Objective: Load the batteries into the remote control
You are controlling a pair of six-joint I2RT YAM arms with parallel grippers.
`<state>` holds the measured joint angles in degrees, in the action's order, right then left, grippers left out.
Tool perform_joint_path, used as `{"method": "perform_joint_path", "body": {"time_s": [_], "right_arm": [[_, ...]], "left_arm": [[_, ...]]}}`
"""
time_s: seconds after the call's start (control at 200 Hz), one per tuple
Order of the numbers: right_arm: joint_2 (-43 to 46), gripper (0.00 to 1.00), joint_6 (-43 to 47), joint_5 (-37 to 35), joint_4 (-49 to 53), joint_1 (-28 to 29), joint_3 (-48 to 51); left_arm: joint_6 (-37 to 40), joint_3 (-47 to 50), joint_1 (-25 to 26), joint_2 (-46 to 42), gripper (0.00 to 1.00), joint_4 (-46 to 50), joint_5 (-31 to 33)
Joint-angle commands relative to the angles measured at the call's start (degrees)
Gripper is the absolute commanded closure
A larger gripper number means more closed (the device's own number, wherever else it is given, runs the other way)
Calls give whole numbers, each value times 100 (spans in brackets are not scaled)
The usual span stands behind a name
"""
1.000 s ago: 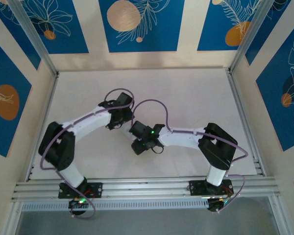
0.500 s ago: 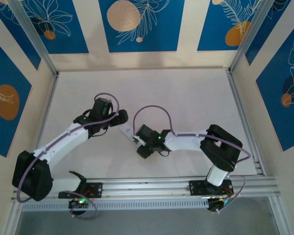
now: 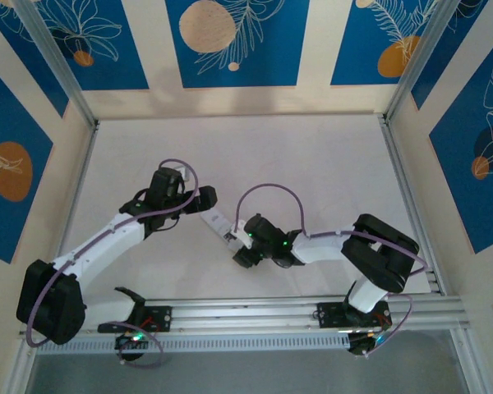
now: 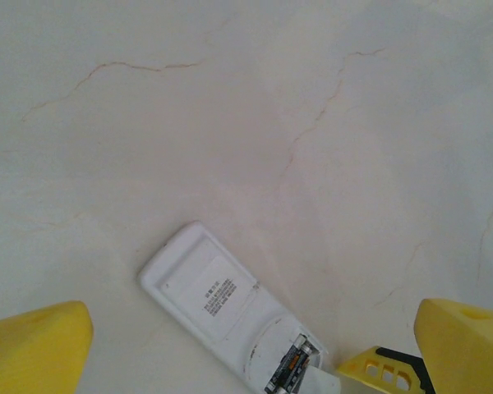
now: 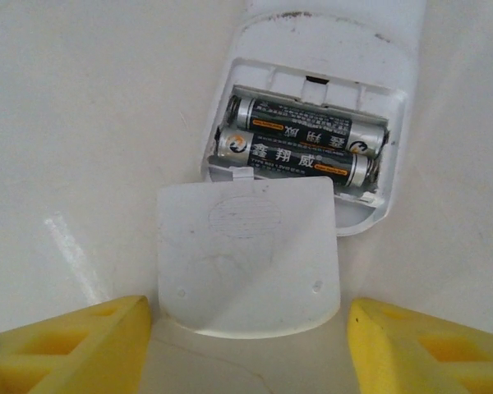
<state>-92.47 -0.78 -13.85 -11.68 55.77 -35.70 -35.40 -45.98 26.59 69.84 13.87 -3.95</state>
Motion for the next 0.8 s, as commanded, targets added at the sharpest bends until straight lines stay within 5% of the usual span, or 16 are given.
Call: {"method": "perform_joint_path", "body": {"time_s": [0.0,0.315,0.795], "right_arm": [[-1,35,181,317,-789,-36,204],[-343,36,380,423,-1335,-191,336],[19,58,-180,721,-1050,-260,457]], "left_arm": [[120,89,-90,-118,0,-188,-142],[95,124,-117,-76,0,-233,-191],[24,166,-163,-24,0,-196,-133]]}}
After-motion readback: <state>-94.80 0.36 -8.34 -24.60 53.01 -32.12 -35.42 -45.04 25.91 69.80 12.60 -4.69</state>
